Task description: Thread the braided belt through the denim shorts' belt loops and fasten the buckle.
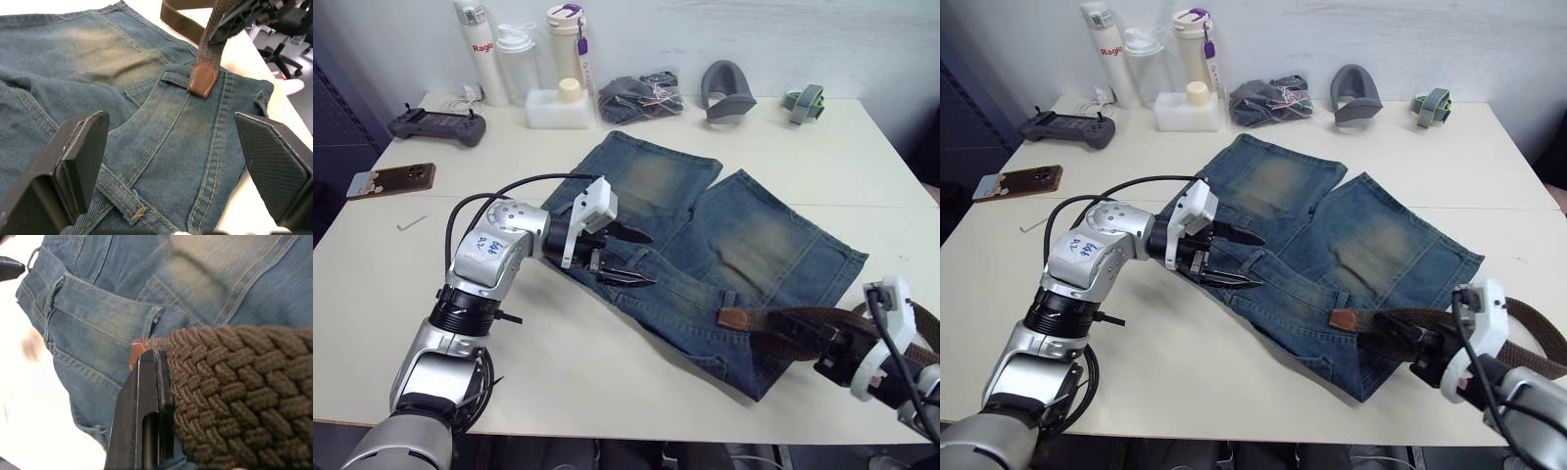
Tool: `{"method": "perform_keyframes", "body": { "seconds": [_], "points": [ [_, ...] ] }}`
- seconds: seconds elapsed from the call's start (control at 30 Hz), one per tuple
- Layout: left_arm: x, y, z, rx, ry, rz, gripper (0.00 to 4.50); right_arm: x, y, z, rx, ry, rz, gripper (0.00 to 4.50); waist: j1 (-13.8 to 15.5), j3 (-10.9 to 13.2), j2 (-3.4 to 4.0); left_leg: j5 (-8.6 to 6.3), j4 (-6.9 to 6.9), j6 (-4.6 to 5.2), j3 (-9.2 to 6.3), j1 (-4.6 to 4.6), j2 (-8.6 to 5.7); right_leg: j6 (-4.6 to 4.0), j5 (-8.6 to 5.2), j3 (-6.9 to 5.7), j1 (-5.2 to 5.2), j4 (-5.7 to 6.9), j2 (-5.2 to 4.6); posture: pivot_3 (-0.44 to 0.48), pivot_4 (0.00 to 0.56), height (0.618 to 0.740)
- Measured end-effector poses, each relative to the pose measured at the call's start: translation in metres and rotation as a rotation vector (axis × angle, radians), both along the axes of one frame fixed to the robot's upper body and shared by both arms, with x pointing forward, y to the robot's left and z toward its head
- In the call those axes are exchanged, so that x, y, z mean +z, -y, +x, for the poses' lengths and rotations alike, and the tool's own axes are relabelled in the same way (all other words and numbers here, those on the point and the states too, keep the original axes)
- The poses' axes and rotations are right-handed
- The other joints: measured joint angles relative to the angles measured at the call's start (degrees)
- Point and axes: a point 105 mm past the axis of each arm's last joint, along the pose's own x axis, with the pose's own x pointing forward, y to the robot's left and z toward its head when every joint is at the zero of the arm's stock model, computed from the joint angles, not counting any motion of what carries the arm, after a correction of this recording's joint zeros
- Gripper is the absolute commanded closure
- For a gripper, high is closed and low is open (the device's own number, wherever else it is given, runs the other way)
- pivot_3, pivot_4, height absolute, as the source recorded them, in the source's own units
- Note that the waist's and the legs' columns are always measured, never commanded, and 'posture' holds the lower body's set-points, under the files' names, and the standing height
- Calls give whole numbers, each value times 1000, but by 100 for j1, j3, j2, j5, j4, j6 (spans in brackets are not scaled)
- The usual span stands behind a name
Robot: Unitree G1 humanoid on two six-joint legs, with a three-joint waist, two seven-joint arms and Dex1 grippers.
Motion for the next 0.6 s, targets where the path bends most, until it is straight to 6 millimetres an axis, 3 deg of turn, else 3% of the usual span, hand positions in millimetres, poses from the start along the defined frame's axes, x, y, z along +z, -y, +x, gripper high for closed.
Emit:
{"method": "perform_keyframes", "body": {
  "seconds": [0.2, 0.43, 0.6],
  "points": [
    [-5, -5, 0, 25, 0, 12, 37, 7, 13, 9, 84, 3, 16, 4500, 7, 0, 0, 0, -1, 1, 0, -1, 0, -2, -1, 0, 0, 0, -1, 0, 150, 649],
    [-9, -5, -1, 46, 4, 11, 37, 1, 20, 8, 143, -80, 19, 4500, 5, 0, 0, -2, -1, 4, 0, -2, 0, 0, 1, 1, 0, -2, -2, 0, 150, 649],
    [-11, -5, -5, 51, 6, 5, 37, 11, 26, 18, 146, -48, 32, 4500, 0, 0, 1, -2, -2, 4, 0, 0, 0, 1, 1, 1, 0, 0, -1, 0, 150, 649]
  ]
}}
